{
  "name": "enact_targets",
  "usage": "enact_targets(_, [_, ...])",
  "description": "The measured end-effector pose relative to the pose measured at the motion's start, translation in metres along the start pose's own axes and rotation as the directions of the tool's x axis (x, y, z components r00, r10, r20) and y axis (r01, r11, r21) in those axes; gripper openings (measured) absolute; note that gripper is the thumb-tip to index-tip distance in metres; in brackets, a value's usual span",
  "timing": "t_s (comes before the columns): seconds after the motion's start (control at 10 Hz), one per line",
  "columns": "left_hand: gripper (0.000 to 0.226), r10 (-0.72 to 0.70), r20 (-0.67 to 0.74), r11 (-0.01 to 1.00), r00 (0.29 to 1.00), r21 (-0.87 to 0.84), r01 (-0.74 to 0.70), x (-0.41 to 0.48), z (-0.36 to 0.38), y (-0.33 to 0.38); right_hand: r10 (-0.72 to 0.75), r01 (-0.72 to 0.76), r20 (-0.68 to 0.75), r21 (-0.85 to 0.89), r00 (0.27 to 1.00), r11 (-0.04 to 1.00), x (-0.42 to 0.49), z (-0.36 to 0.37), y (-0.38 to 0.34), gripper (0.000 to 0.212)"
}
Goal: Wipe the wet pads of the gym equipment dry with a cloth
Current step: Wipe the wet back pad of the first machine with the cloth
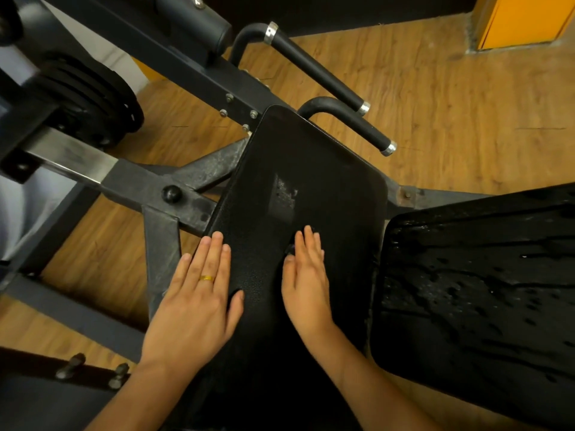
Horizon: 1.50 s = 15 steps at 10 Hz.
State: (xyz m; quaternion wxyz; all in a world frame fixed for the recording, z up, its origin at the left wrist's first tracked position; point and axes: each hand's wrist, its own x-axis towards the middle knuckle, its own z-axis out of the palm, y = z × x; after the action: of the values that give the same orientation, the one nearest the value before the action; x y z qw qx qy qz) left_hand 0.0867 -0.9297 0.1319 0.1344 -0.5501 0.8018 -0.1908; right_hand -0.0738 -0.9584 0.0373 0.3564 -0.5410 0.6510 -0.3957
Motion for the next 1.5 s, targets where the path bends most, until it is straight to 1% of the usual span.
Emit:
enact_targets(0.1, [0.075,-0.005,-0.005,1.0,1.0,-0.009,0.005,0.0,0.0,0.001,0.003,-0.002,-0.03,0.034,1.0,0.999,0.048,-0.009,-0.002,0.051])
enact_targets(0.2, [0.075,-0.009,-0.001,1.0,1.0,-0.011,0.009,0.0,0.0,0.001,0.042,-0.04,-0.064,0.029,0.997,0.999,0.094,-0.016,-0.01,0.051])
enact_targets(0.3, [0.075,-0.012,-0.004,1.0,1.0,-0.017,0.012,0.0,0.0,0.001,0.067,-0.065,-0.094,0.027,0.993,0.998,0.101,-0.016,-0.014,0.052])
enact_targets(0.4, [0.075,-0.015,-0.007,1.0,1.0,-0.021,0.015,0.0,0.001,0.001,0.065,-0.062,-0.125,0.022,0.99,0.998,0.067,-0.009,-0.014,0.052])
enact_targets(0.5, [0.075,-0.017,-0.012,1.0,1.0,-0.016,0.017,0.0,0.002,0.002,0.021,-0.022,-0.099,-0.004,0.995,1.0,0.015,0.0,-0.009,0.052])
enact_targets(0.6, [0.075,-0.019,-0.022,1.0,1.0,-0.016,0.019,0.0,0.003,0.002,-0.037,0.037,-0.028,-0.008,0.999,0.999,-0.03,0.006,-0.001,0.054])
enact_targets(0.7, [0.075,-0.02,-0.018,1.0,1.0,-0.015,0.02,0.0,0.003,0.001,-0.078,0.078,-0.005,0.011,0.997,0.997,-0.032,0.007,0.0,0.054])
enact_targets(0.8, [0.074,-0.018,-0.016,1.0,1.0,-0.012,0.018,0.0,0.004,0.001,-0.242,0.243,0.072,-0.011,0.968,0.97,-0.003,0.004,-0.019,0.051])
enact_targets(0.9, [0.074,-0.009,-0.018,1.0,1.0,-0.013,0.009,0.0,0.004,0.001,-0.378,0.386,0.183,-0.006,0.907,0.923,0.042,0.005,-0.053,0.051])
enact_targets(1.0, [0.073,-0.011,-0.019,1.0,1.0,-0.016,0.011,0.0,0.005,0.001,-0.369,0.374,0.154,-0.002,0.916,0.927,0.083,0.005,-0.082,0.051])
enact_targets(1.1, [0.073,-0.012,-0.017,1.0,1.0,-0.021,0.011,0.0,0.004,0.0,-0.347,0.351,0.131,-0.01,0.929,0.936,0.091,0.006,-0.087,0.051])
enact_targets(1.2, [0.073,-0.013,-0.028,1.0,1.0,-0.028,0.012,0.0,0.004,0.001,-0.353,0.356,0.109,-0.003,0.929,0.935,0.071,0.005,-0.073,0.052])
enact_targets(1.3, [0.074,-0.008,-0.028,1.0,1.0,-0.025,0.008,0.0,0.004,0.001,-0.301,0.304,0.079,-0.033,0.95,0.952,0.035,0.001,-0.037,0.053])
enact_targets(1.4, [0.074,-0.011,-0.037,1.0,0.999,-0.026,0.01,-0.001,0.005,0.001,-0.182,0.185,0.062,-0.047,0.981,0.982,0.001,-0.006,-0.002,0.053])
enact_targets(1.5, [0.074,-0.011,-0.035,1.0,0.999,-0.023,0.01,0.0,0.005,0.001,-0.102,0.105,0.056,-0.05,0.993,0.993,-0.004,-0.006,0.005,0.052])
